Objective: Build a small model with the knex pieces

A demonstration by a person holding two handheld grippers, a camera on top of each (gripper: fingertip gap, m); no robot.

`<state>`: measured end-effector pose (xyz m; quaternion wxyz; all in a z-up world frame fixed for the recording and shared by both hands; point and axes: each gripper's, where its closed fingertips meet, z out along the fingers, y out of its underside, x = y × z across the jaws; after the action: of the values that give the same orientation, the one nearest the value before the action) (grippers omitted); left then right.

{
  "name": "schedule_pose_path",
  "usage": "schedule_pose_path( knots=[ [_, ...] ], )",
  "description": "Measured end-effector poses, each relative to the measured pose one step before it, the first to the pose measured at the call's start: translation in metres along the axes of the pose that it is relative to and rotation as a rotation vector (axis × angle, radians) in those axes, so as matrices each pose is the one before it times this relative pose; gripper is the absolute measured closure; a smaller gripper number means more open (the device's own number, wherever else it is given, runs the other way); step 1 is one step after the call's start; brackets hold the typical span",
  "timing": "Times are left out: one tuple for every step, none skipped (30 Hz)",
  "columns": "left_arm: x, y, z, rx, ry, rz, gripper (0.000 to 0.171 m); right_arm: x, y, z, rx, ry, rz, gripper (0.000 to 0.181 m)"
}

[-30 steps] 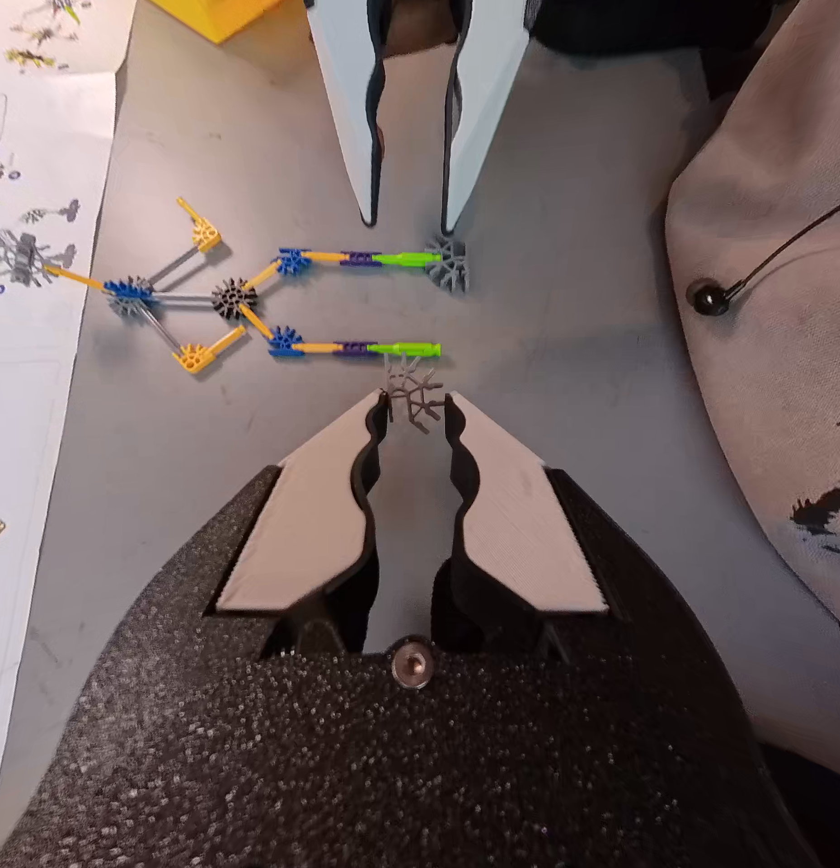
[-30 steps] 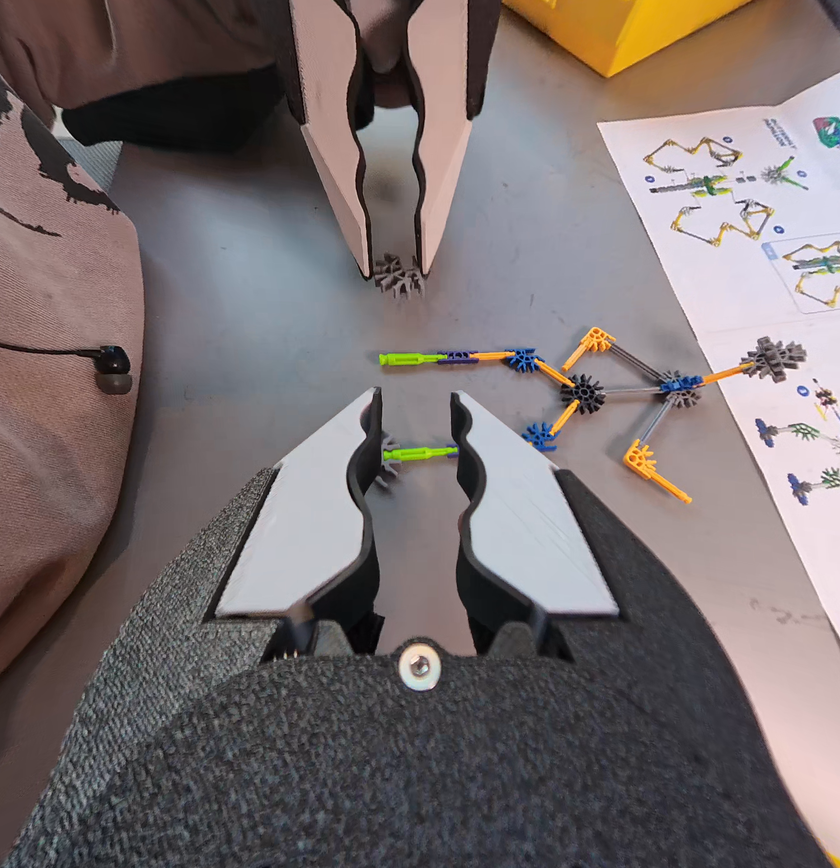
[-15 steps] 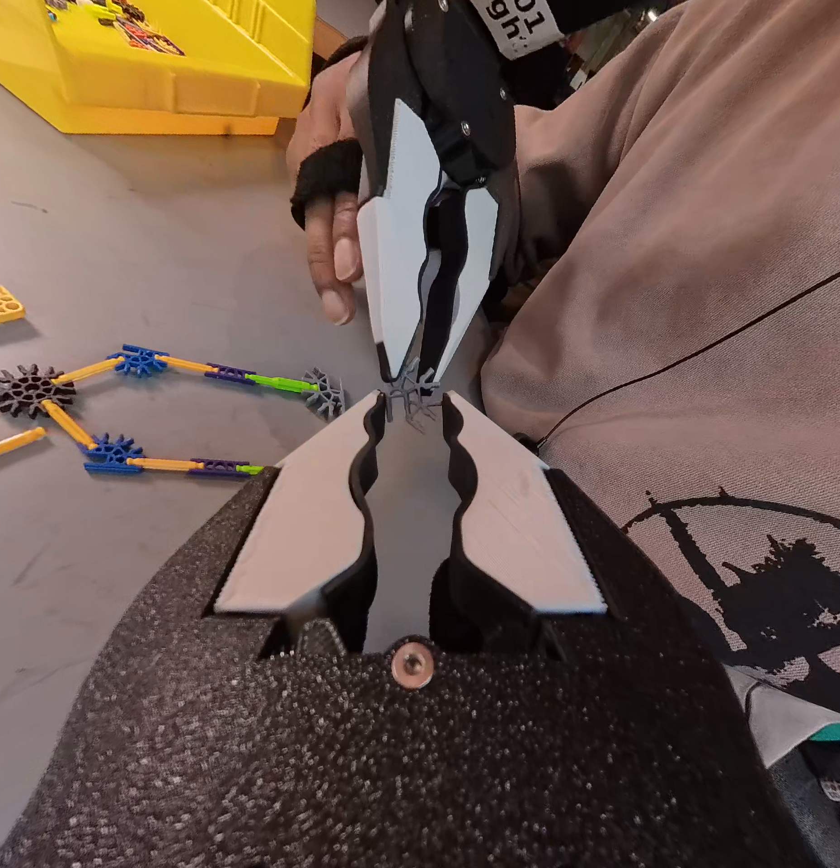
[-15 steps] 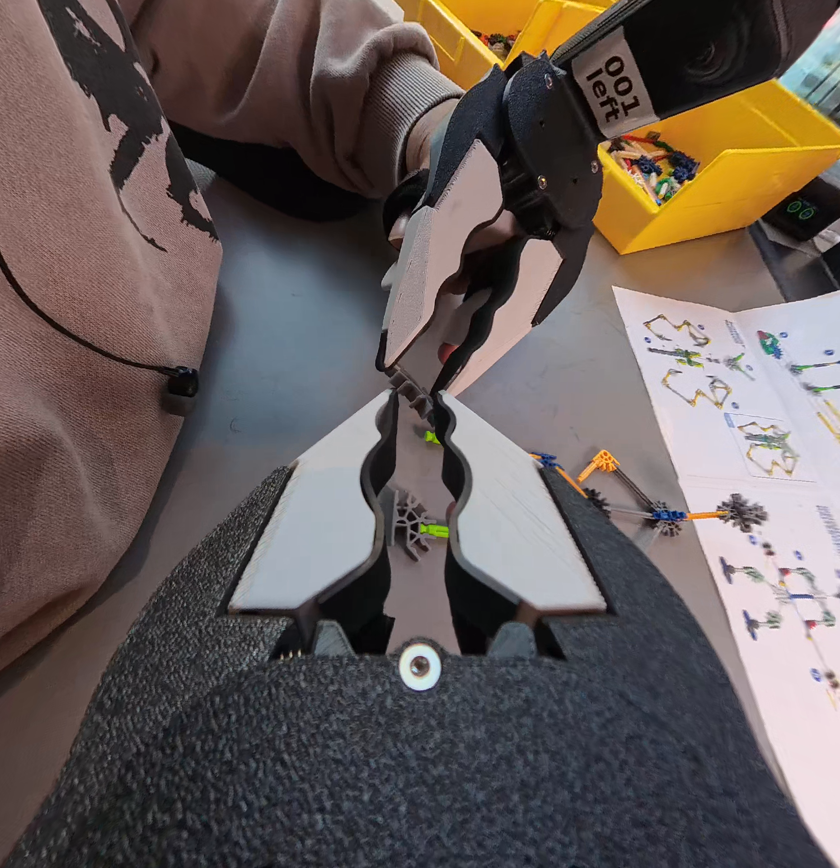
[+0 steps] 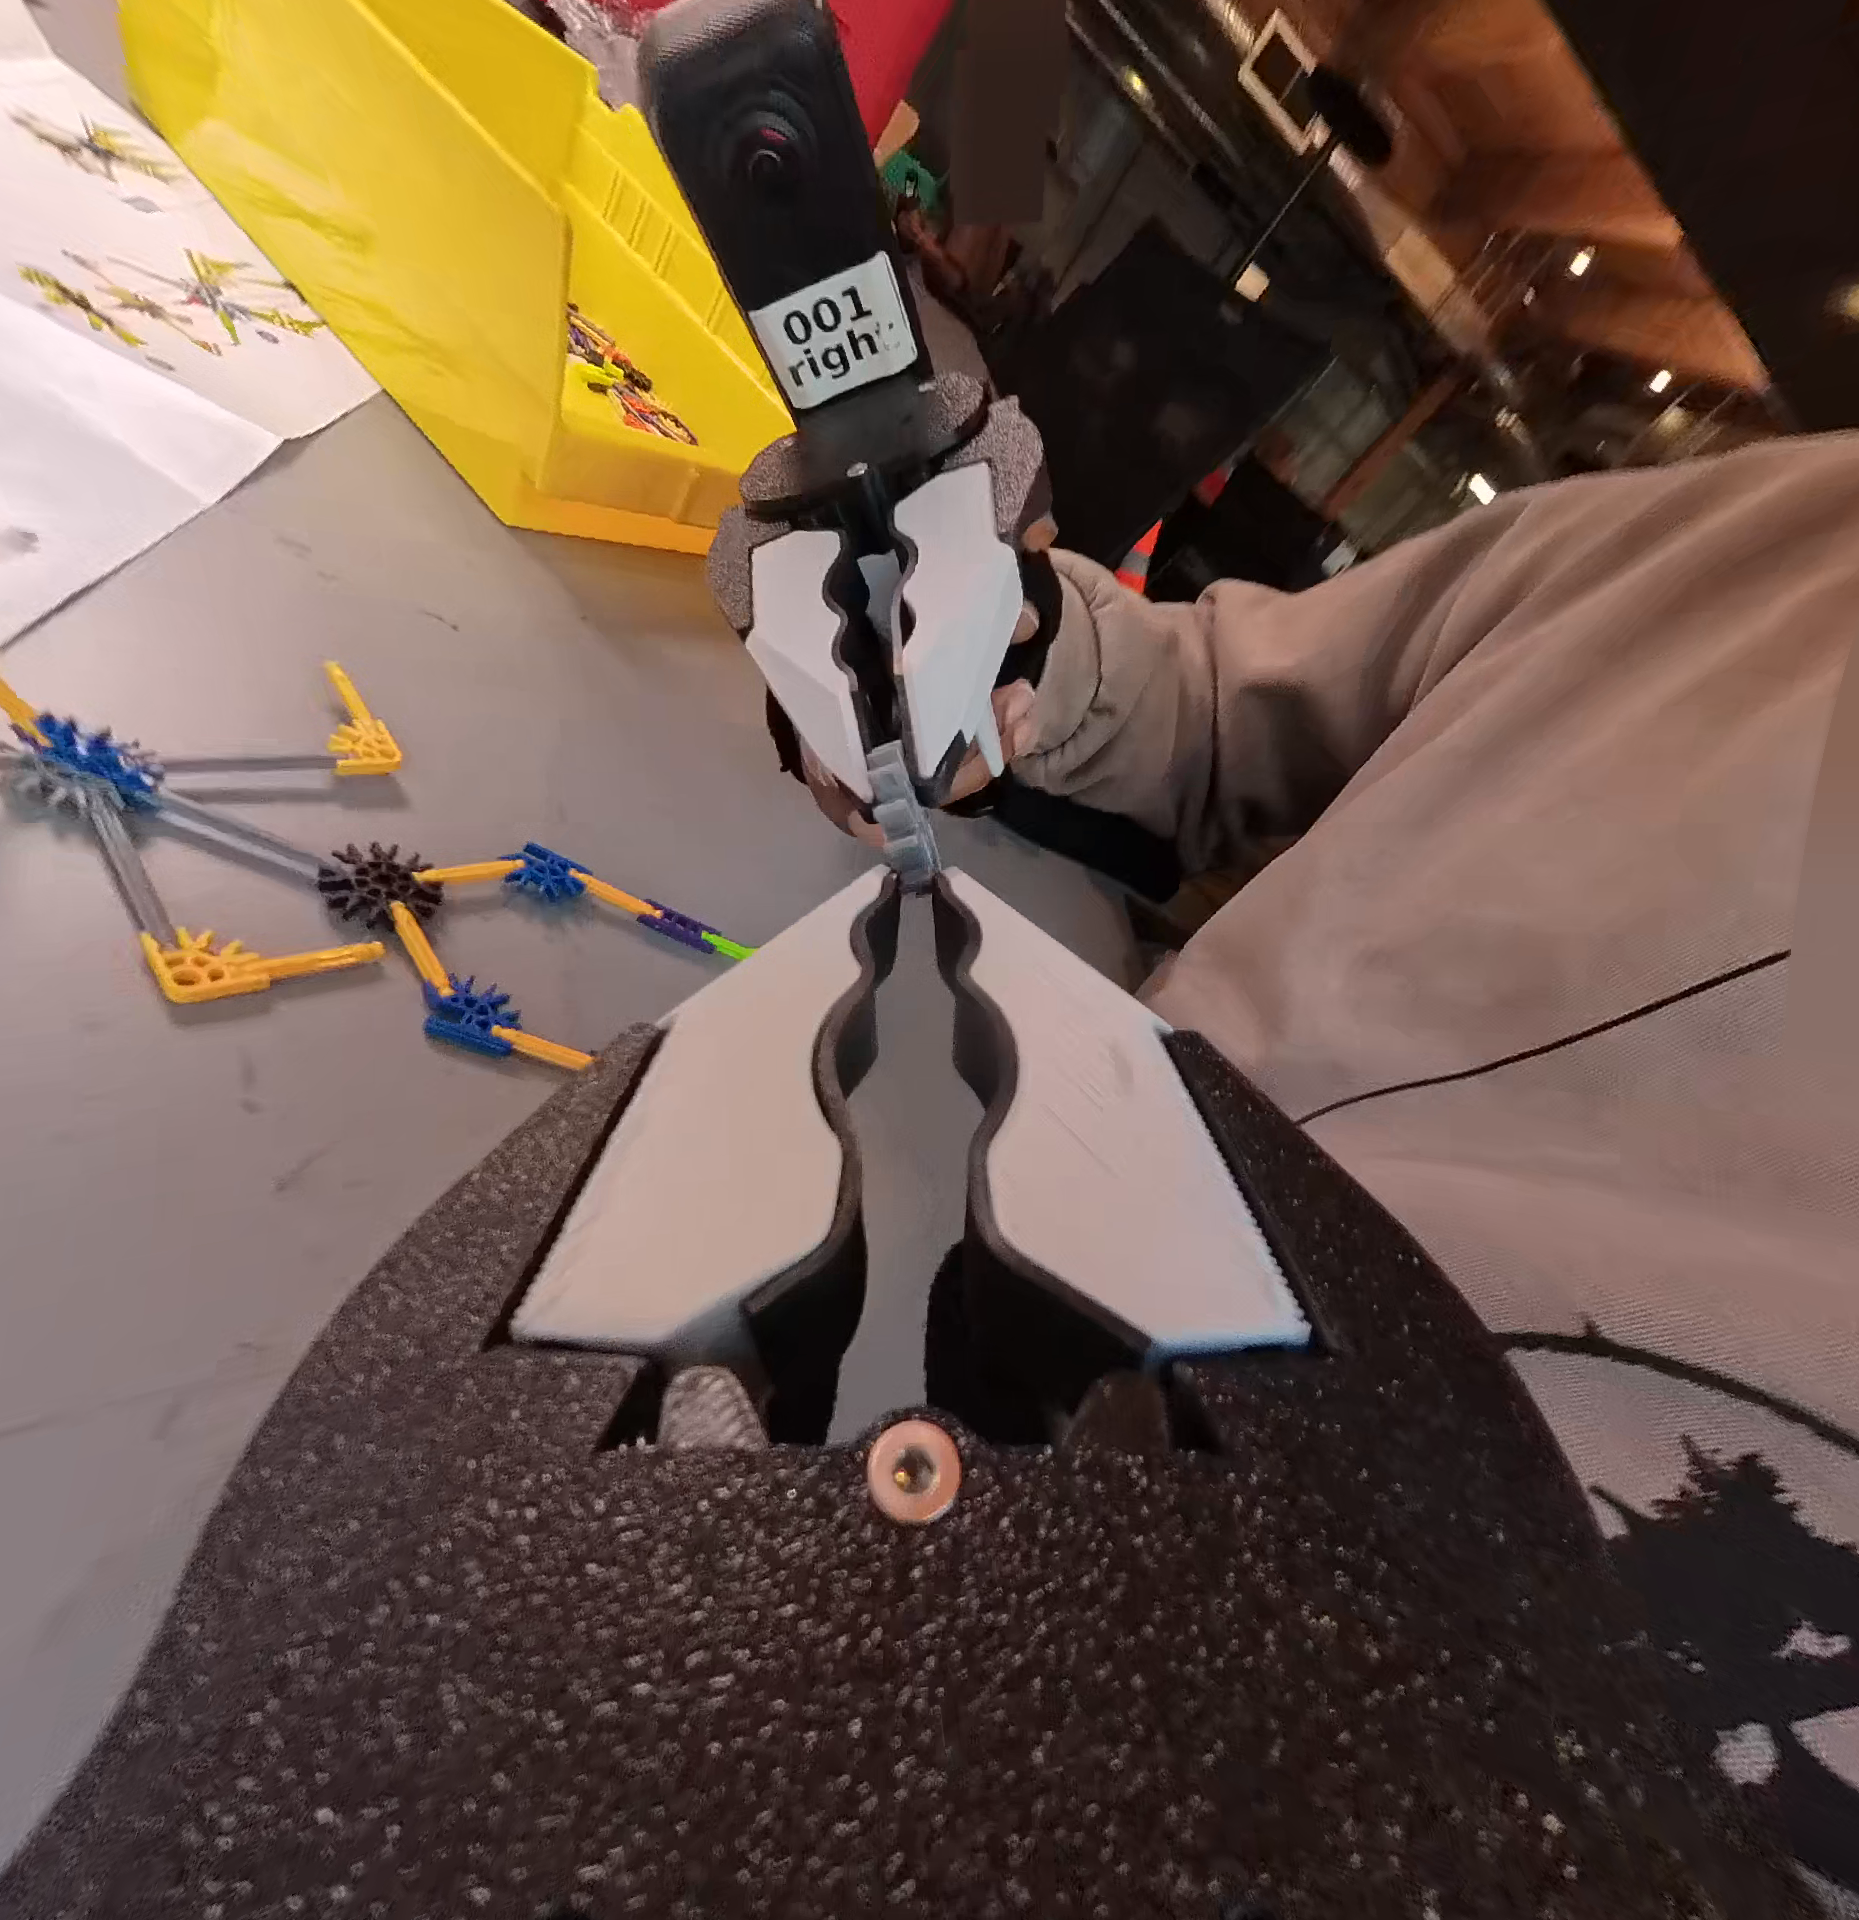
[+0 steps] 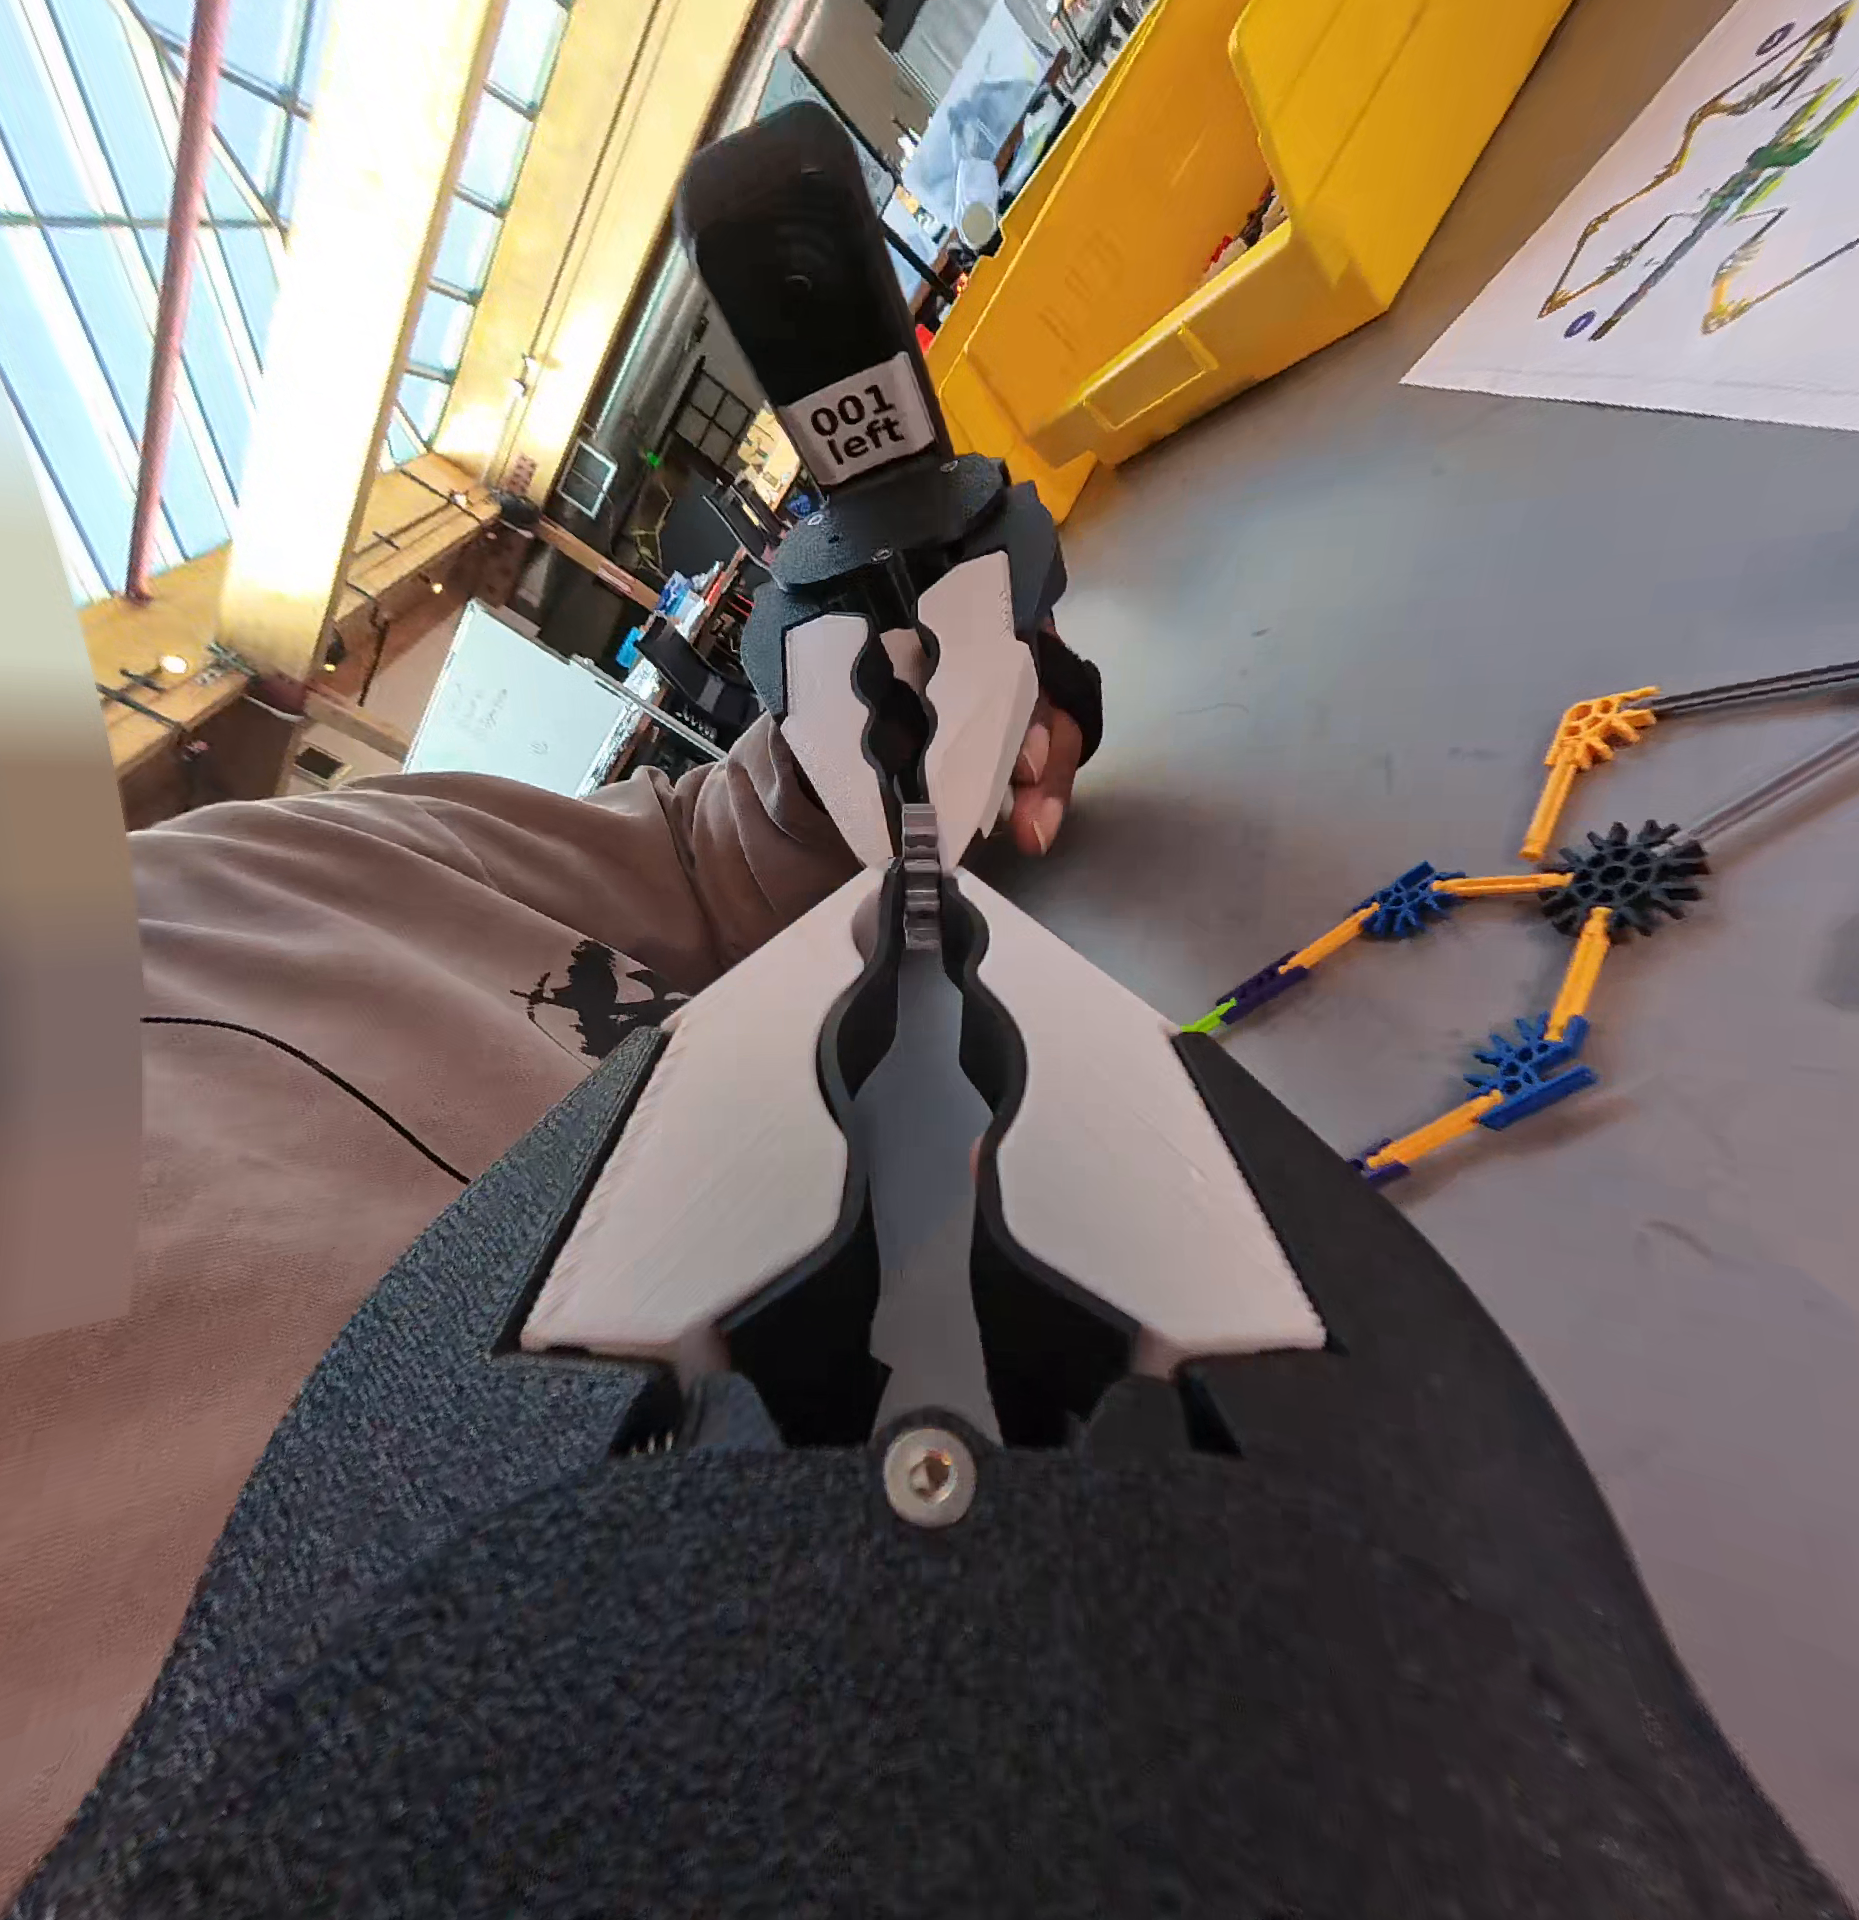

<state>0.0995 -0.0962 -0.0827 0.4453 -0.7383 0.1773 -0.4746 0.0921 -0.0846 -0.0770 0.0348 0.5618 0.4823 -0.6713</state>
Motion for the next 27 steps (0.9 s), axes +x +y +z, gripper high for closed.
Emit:
schedule_pose_path(
  knots=[
    [-0.00100,-0.00243,-0.00084,0.02311,0.0233,-0.0752,0.166,0.00131,-0.00092,-0.00062,0.0051,0.0033,0.0029,0.177],
    [-0.00121,-0.00075,-0.00062,0.01325,0.0247,-0.0721,0.166,0.00147,0.00011,0.00018,-0.0001,0.0090,-0.0063,0.177],
    [-0.00170,-0.00063,-0.00081,0.01488,0.0174,-0.0506,0.166,0.00180,0.00052,0.00053,-0.0017,0.0129,-0.0081,0.177],
    [-0.00203,-0.00100,-0.00107,0.01442,0.0058,-0.0308,0.166,0.00198,0.00108,0.00032,-0.0054,0.0126,-0.0046,0.177],
    [-0.00131,-0.00099,-0.00087,0.00856,0.0015,-0.0165,0.166,0.00103,0.00083,0.00053,-0.0038,0.0045,0.0020,0.176],
    [-0.00054,-0.00078,-0.00082,0.00349,-0.0013,-0.0056,0.166,0.00027,-0.00009,0.00030,0.0031,-0.0018,0.0068,0.176],
    [-0.00082,-0.00038,-0.00067,0.00003,-0.0092,0.0013,0.165,0.00073,-0.00015,0.00023,0.0023,0.0014,0.0068,0.177],
    [-0.00116,0.00026,-0.00023,-0.00297,-0.0136,0.0068,0.165,0.00070,0.00057,0.00034,-0.0012,0.0026,0.0006,0.177],
    [-0.00023,0.00035,-0.00010,-0.00271,-0.0077,0.0073,0.164,0.00070,0.00129,0.00062,-0.0066,0.0038,-0.0018,0.177],
    [-0.00017,0.00017,0.00002,-0.00155,-0.0039,0.0021,0.164,0.00057,0.00129,0.00085,-0.0063,0.0033,-0.0020,0.177],
    [-0.00057,0.00031,-0.00005,-0.00168,-0.0037,-0.0020,0.164,0.00064,0.00119,0.00099,-0.0065,0.0043,-0.0001,0.177],
    [-0.00091,0.00089,-0.00004,-0.00433,-0.0030,-0.0043,0.165,0.00058,0.00119,0.00072,-0.0051,0.0022,0.0007,0.177],
    [-0.00097,0.00125,0.00000,-0.00724,-0.0056,-0.0049,0.166,0.00115,0.00092,0.00049,-0.0043,0.0059,0.0006,0.176],
    [-0.00099,0.00110,0.00000,-0.00792,-0.0085,-0.0055,0.166,0.00116,0.00057,0.00034,-0.0038,0.0083,-0.0096,0.176],
    [-0.00084,0.00116,-0.00011,-0.00884,-0.0078,-0.0111,0.166,0.00162,0.00024,0.00005,-0.0058,0.0210,-0.0329,0.176],
    [-0.00102,0.00187,-0.00023,-0.01194,-0.0065,-0.0152,0.166,0.00259,-0.00127,-0.00085,-0.0022,0.0414,-0.0718,0.168],
    [-0.00235,0.00204,-0.00059,-0.01009,-0.0131,-0.0166,0.166,0.00201,-0.00211,-0.00138,-0.0025,0.0518,-0.1092,0.152],
    [-0.00285,0.00153,-0.00062,-0.00655,-0.0144,-0.0169,0.166,-0.00080,-0.00163,-0.00185,-0.0054,0.0450,-0.1350,0.143],
    [-0.00166,0.00111,-0.00053,-0.00518,-0.0063,-0.0147,0.166,-0.00246,-0.00111,-0.00185,-0.0075,0.0418,-0.1422,0.138],
    [-0.00118,0.00067,-0.00025,-0.00371,-0.0046,-0.0108,0.166,-0.00107,0.00008,-0.00116,-0.0148,0.0491,-0.1350,0.134],
    [-0.00166,0.00079,0.00005,-0.00476,-0.0073,-0.0064,0.166,0.00003,0.00243,-0.00052,-0.0243,0.0503,-0.1262,0.133],
    [-0.00137,0.00076,0.00057,-0.00287,-0.0046,-0.0050,0.166,0.00044,0.00426,0.00028,-0.0305,0.0457,-0.1127,0.133],
    [-0.00046,0.00015,0.00063,0.00117,0.0021,-0.0074,0.166,-0.00006,0.00497,0.00089,-0.0301,0.0352,-0.0936,0.133],
    [-0.00029,0.00002,0.00070,0.00085,0.0027,-0.0067,0.166,-0.00053,0.00467,0.00151,-0.0281,0.0261,-0.0724,0.133],
    [-0.00051,0.00045,0.00062,-0.00174,-0.0002,-0.0029,0.166,-0.00155,0.00286,0.00168,-0.0195,0.0148,-0.0533,0.133],
    [0.00033,0.00061,0.00068,-0.00291,0.0035,-0.0017,0.166,-0.00228,0.00097,0.00136,-0.0089,0.0064,-0.0355,0.134],
    [0.00167,0.00061,0.00082,-0.00290,0.0121,-0.0012,0.166,-0.00213,-0.00048,0.00106,-0.0027,0.0034,-0.0236,0.134]
  ],
)
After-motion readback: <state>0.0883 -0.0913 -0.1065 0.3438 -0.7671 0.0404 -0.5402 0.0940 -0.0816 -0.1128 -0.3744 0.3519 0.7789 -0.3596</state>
